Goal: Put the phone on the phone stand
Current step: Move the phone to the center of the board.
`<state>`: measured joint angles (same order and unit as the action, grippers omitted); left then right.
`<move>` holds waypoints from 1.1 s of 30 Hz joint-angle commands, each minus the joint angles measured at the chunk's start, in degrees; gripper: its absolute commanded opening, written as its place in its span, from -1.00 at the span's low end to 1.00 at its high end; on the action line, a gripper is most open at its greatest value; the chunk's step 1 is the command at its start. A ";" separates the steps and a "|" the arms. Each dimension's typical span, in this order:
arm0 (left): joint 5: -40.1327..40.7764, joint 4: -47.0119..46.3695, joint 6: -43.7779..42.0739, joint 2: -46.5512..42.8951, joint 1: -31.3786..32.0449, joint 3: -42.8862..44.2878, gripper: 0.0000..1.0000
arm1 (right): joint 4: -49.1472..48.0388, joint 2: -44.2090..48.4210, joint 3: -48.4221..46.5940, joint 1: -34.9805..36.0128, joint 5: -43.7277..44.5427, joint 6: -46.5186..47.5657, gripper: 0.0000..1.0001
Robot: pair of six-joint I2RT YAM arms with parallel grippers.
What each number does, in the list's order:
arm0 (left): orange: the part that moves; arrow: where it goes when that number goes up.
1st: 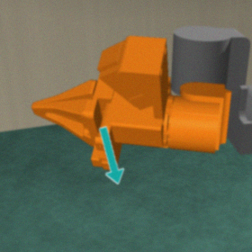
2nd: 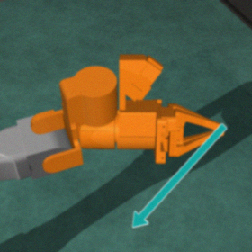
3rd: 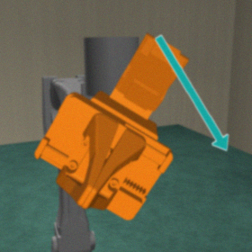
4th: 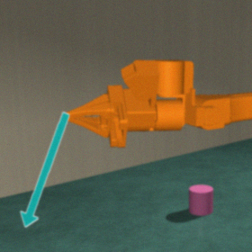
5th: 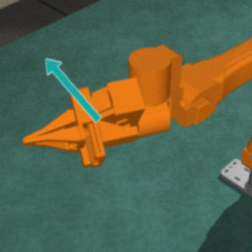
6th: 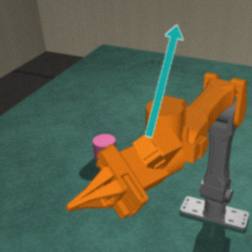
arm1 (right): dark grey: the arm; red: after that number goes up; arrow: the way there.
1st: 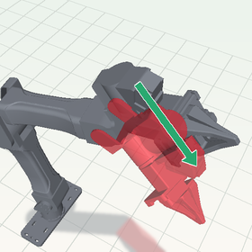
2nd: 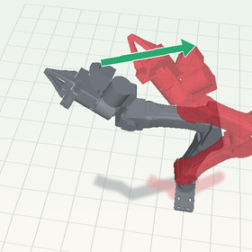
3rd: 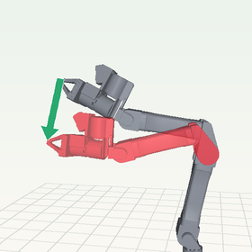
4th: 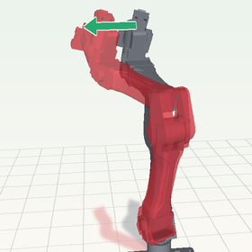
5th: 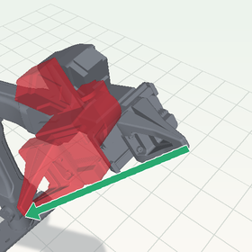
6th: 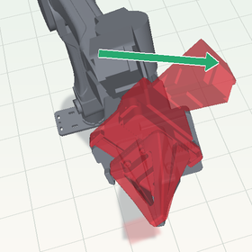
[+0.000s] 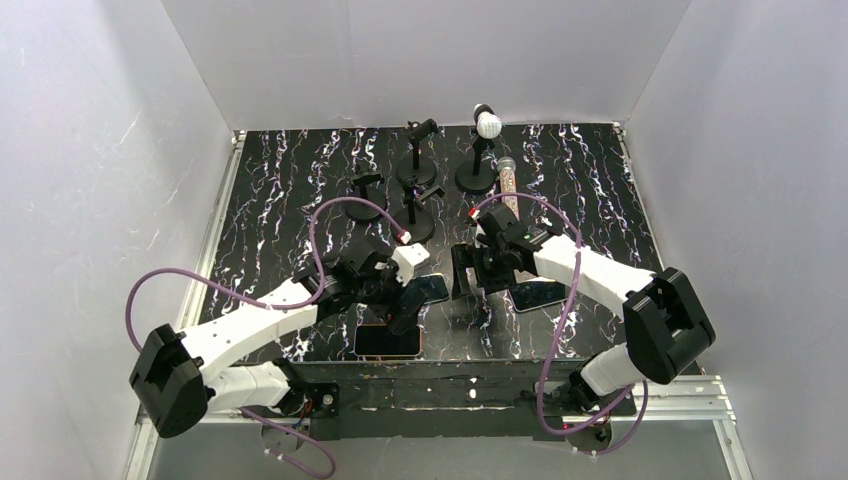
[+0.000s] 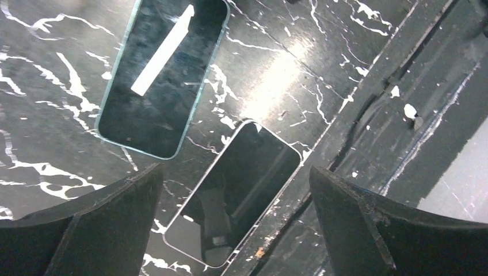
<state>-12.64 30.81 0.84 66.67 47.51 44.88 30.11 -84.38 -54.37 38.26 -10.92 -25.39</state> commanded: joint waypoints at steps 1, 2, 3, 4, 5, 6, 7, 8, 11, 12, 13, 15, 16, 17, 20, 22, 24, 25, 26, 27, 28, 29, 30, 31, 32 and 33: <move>6.75 -1.69 -2.33 -6.36 0.22 2.75 0.99 | -0.15 1.49 0.83 0.08 -1.96 3.20 0.90; 9.60 -1.67 -2.18 -7.66 0.29 3.47 0.99 | -0.34 1.22 0.77 0.33 -2.45 3.68 0.89; 12.47 -1.38 -2.16 -8.89 0.27 4.47 0.99 | -0.47 0.89 0.56 0.53 -2.87 3.88 0.89; 14.80 -0.79 -2.07 -9.85 0.27 5.68 0.99 | -0.37 0.58 0.13 0.96 -3.35 3.97 0.89; 16.68 -0.23 -1.76 -10.93 0.29 6.93 0.99 | -0.24 0.23 -0.30 1.40 -3.76 3.96 0.89; 18.24 0.38 -1.42 -11.93 0.29 8.23 0.99 | -0.16 -0.08 -0.79 2.12 -4.08 3.90 0.89; 19.69 0.69 -1.30 -13.25 0.23 9.41 0.99 | -0.14 -0.41 -1.29 2.92 -4.13 3.86 0.89; 21.18 0.82 -1.28 -14.26 0.23 10.53 0.99 | -0.20 -0.89 -1.88 4.01 -4.15 3.85 0.89; 22.45 0.79 0.40 -17.02 0.25 14.11 0.99 | 0.06 -2.95 -4.14 7.04 -3.56 3.85 0.88; 22.62 0.71 0.79 -17.76 0.26 15.49 0.99 | 0.26 -3.79 -5.18 8.15 -3.43 3.92 0.89; 22.42 0.41 0.90 -18.48 0.22 16.95 0.99 | 0.44 -4.71 -6.33 9.20 -3.17 4.04 0.89; 21.22 -0.73 0.88 -19.66 0.22 19.55 0.99 | 0.48 -6.63 -8.81 11.34 -3.35 4.25 0.88; 20.30 -1.53 0.75 -20.01 0.26 21.17 0.99 | 0.40 -7.70 -10.11 12.36 -3.61 4.41 0.88; 19.30 -2.35 0.61 -20.36 0.25 22.37 0.99 | 0.44 -9.43 -11.73 13.43 -3.85 4.73 0.88; 16.76 -4.47 1.26 -20.58 0.23 25.67 0.99 | 1.02 -13.93 -17.41 16.71 -4.37 5.93 0.88; 14.87 -5.83 1.58 -20.46 0.22 27.39 0.99 | 2.24 -17.60 -22.59 18.87 -4.09 6.87 0.85; 13.32 -7.10 1.96 -20.39 0.22 28.41 0.99 | 4.85 -21.90 -28.55 20.91 -3.32 7.82 0.82; 12.75 -7.73 1.97 -20.55 0.24 28.58 0.99 | 6.41 -23.98 -31.60 21.91 -2.73 8.51 0.82; 11.32 -8.30 2.08 -20.64 0.29 28.69 0.99 | 7.86 -26.26 -34.71 22.89 -2.37 9.35 0.82; 10.48 -8.94 2.24 -20.82 0.29 28.53 0.99 | 9.22 -28.45 -37.65 23.86 -2.06 10.11 0.82; 10.15 -9.41 2.24 -21.06 0.27 28.20 0.99 | 11.25 -30.52 -40.98 25.12 -1.42 10.74 0.82; 10.03 -9.81 2.34 -21.37 0.23 27.85 0.99 | 13.04 -32.79 -44.20 26.02 -0.60 11.39 0.82; 10.00 -10.00 2.57 -21.59 0.22 27.52 0.99 | 14.61 -34.78 -47.31 26.90 0.33 12.05 0.81; 10.06 -10.26 2.67 -21.92 0.30 27.09 0.99 | 16.37 -36.95 -50.64 27.82 1.20 12.63 0.80; 10.14 -10.32 2.90 -22.20 0.24 26.40 0.99 | 17.75 -38.86 -53.36 28.63 2.67 13.11 0.79; 10.11 -10.28 3.04 -22.51 0.23 25.94 0.99 | 18.75 -40.60 -56.04 29.46 3.38 13.35 0.76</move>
<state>-0.84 21.89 2.98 45.47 47.53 72.12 40.62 -119.94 -100.92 64.62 -11.53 -15.51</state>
